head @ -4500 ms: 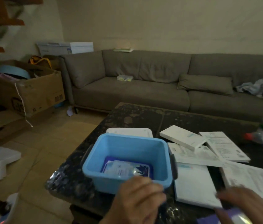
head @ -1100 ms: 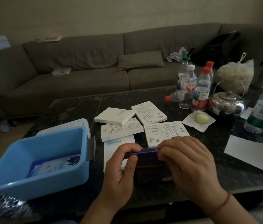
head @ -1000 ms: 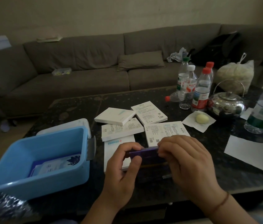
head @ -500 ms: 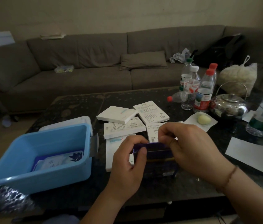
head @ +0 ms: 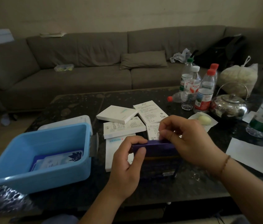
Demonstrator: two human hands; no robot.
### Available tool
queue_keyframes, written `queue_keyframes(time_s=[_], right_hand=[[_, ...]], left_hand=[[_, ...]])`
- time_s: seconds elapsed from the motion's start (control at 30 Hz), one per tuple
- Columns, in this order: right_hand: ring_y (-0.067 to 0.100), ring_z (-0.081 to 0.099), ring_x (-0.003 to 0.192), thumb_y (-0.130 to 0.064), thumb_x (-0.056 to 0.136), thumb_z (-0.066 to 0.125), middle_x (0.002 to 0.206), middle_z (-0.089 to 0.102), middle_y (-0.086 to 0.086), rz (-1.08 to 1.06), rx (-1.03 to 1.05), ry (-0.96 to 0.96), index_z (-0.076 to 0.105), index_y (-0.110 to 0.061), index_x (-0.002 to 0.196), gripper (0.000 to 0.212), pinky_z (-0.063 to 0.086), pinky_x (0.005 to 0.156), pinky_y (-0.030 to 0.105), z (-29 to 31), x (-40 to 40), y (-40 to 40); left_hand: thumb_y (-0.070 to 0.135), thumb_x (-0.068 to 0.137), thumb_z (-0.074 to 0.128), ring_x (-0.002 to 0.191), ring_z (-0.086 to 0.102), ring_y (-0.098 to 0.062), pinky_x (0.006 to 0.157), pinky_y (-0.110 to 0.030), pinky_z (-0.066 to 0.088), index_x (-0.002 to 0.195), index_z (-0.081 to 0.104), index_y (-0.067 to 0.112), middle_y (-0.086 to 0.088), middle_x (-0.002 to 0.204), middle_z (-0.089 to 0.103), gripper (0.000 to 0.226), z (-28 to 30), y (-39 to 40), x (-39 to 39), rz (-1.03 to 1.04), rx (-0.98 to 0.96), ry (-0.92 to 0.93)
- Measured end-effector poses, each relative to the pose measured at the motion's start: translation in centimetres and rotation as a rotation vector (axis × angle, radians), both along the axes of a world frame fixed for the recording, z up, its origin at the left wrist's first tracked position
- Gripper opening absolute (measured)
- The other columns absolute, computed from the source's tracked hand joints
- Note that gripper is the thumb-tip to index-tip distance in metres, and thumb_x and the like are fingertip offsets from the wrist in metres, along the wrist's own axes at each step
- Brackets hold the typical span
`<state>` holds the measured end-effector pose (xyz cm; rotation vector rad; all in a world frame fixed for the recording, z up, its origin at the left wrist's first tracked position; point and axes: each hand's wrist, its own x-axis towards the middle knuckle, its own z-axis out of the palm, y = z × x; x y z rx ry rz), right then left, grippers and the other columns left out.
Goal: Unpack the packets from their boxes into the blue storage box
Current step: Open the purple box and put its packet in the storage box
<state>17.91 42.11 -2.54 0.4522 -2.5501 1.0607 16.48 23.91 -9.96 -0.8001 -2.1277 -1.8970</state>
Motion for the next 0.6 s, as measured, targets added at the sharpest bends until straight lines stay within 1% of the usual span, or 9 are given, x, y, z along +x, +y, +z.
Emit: queue_keyframes(time_s=[0.1,0.17,0.23,0.3,0.43,0.5,0.6], right_hand=[[0.004,0.066,0.077,-0.011,0.089,0.061,0.083,0.067,-0.020,0.002,-0.004,0.010,0.057,-0.036,0.081,0.026,0.052,0.067,0.020,-0.1,-0.3,-0.1],[0.003,0.065,0.079,-0.012,0.090,0.061,0.084,0.066,-0.021,0.007,0.021,-0.002,0.057,-0.035,0.082,0.025,0.051,0.069,0.016,0.1,-0.6,-0.1],[0.001,0.064,0.079,-0.012,0.090,0.061,0.079,0.067,-0.017,0.012,0.043,-0.016,0.057,-0.036,0.082,0.025,0.049,0.069,0.013,0.2,-0.8,-0.1],[0.001,0.063,0.080,-0.013,0.090,0.062,0.072,0.066,-0.015,0.015,0.050,-0.021,0.057,-0.037,0.083,0.025,0.049,0.069,0.012,0.3,-1.0,-0.1],[0.000,0.061,0.081,-0.016,0.090,0.062,0.072,0.064,-0.017,0.037,0.108,-0.012,0.053,-0.041,0.084,0.028,0.047,0.070,0.011,0.4,-1.4,-0.2],[0.001,0.061,0.082,-0.016,0.090,0.061,0.073,0.063,-0.017,0.046,0.138,0.005,0.053,-0.040,0.086,0.026,0.046,0.070,0.010,0.3,-1.4,-0.3],[-0.001,0.060,0.083,-0.011,0.089,0.061,0.077,0.063,-0.017,0.042,0.092,0.041,0.056,-0.034,0.089,0.023,0.046,0.070,0.009,-0.5,-0.9,-0.1]], left_hand=[[0.045,0.092,0.047,0.103,0.064,-0.020,0.083,-0.037,0.059,0.107,0.058,0.037,0.012,0.104,0.064,0.021,0.1,0.3,0.0,0.011,0.018,-0.027],[0.044,0.092,0.047,0.102,0.065,-0.020,0.082,-0.039,0.060,0.106,0.059,0.036,0.012,0.103,0.065,0.020,0.2,0.4,-0.2,0.023,0.033,-0.038],[0.043,0.091,0.048,0.102,0.065,-0.021,0.080,-0.040,0.060,0.105,0.060,0.036,0.011,0.102,0.065,0.019,0.2,0.5,-0.3,0.029,0.044,-0.039],[0.041,0.090,0.049,0.101,0.064,-0.022,0.079,-0.036,0.060,0.103,0.060,0.034,0.011,0.101,0.065,0.018,0.2,0.6,-0.3,0.025,0.048,-0.027],[0.038,0.086,0.052,0.100,0.063,-0.020,0.074,-0.025,0.057,0.101,0.059,0.026,0.010,0.099,0.064,0.020,0.2,0.8,-0.6,0.012,0.068,-0.049],[0.038,0.084,0.054,0.100,0.063,-0.017,0.074,-0.023,0.056,0.102,0.057,0.024,0.011,0.099,0.063,0.022,0.0,0.9,-0.7,-0.003,0.078,-0.069],[0.040,0.085,0.056,0.100,0.063,-0.019,0.073,-0.024,0.056,0.102,0.055,0.022,0.007,0.102,0.063,0.026,-0.2,1.2,-0.5,-0.059,0.130,-0.139]])
